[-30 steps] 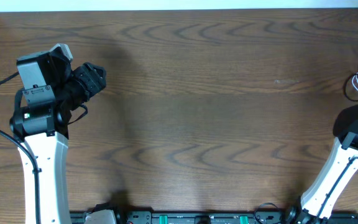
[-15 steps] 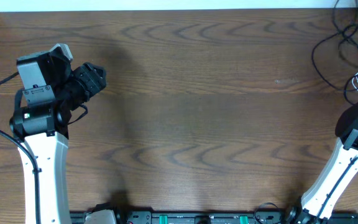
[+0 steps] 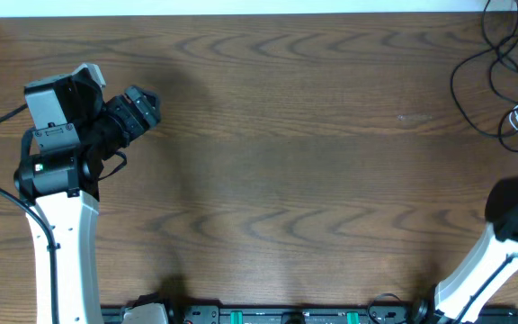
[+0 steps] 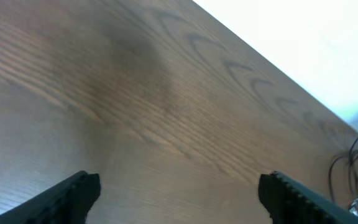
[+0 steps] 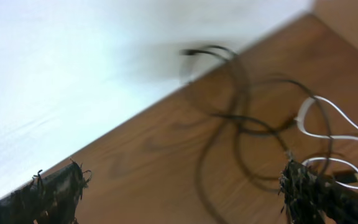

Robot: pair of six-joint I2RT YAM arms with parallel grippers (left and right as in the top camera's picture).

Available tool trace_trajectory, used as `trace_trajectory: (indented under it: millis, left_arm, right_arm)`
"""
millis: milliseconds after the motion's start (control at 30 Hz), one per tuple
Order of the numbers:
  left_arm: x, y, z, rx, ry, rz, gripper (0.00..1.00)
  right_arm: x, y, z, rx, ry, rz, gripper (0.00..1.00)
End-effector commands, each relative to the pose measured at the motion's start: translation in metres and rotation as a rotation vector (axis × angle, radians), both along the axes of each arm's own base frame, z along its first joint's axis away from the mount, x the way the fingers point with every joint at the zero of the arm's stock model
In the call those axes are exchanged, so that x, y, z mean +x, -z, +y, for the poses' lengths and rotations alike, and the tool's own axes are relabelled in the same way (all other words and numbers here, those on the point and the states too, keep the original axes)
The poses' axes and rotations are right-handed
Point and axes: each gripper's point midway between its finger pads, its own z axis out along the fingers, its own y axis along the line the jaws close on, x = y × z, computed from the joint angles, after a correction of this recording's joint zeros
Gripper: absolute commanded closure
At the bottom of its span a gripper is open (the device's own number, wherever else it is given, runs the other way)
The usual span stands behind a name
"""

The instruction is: Untangle cables

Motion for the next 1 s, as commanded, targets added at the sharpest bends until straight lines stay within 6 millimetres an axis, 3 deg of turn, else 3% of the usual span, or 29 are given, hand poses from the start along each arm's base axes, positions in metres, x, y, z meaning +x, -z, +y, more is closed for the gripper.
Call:
trace_trajectory:
  millis: [0, 167, 333, 533, 967]
  left_arm:
    - [-0.001, -0.006, 0.001, 0.014, 0.000, -0.005, 0.02]
    - [-0.002, -0.005, 0.001, 0.012, 0.000, -0.001, 0.02]
    - [-0.002, -0.005, 0.001, 0.012, 0.000, 0.000, 0.02]
    - [-0.002, -0.005, 0.001, 0.013, 0.000, 0.000, 0.02]
    - [-0.002, -0.005, 0.001, 0.012, 0.000, 0.000, 0.02]
  right_arm:
    - [-0.020, -0.054, 0.070, -0.083, -0.230, -0.067, 0.01]
    - [-0.060, -0.085, 0.146, -0.175, -0.435, -0.059, 0.01]
    - [-0.093, -0.095, 0.188, -0.166, -0.524, -0.042, 0.01]
    - [-0.112, -0.095, 0.200, -0.156, -0.555, -0.010, 0.01]
    - [-0.113, -0.091, 0.198, -0.161, -0.551, 0.010, 0.01]
